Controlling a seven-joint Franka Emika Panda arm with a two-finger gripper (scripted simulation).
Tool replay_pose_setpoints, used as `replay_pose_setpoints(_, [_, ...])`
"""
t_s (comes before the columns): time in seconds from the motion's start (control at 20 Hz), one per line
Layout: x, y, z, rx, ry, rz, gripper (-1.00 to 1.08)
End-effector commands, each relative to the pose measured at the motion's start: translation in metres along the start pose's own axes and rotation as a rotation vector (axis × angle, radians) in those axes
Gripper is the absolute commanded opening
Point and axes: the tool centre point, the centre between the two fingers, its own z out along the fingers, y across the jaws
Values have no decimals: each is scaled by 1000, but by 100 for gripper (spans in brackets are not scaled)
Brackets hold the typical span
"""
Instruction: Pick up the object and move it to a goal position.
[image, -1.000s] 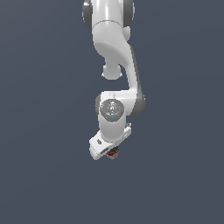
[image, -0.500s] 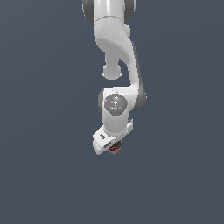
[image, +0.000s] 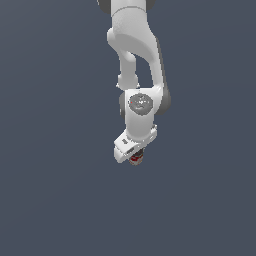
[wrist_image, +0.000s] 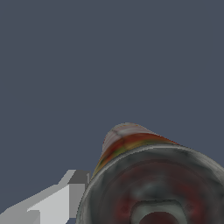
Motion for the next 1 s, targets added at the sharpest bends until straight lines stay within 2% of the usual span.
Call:
replay_pose_setpoints(0.0, [-6, -13, -4, -3, 3, 0, -100])
replay_pose_setpoints(0.5, [-23, -51, -10, -3, 4, 0, -100])
replay_pose_setpoints(0.95, [-25, -58, -11, -3, 4, 0, -100])
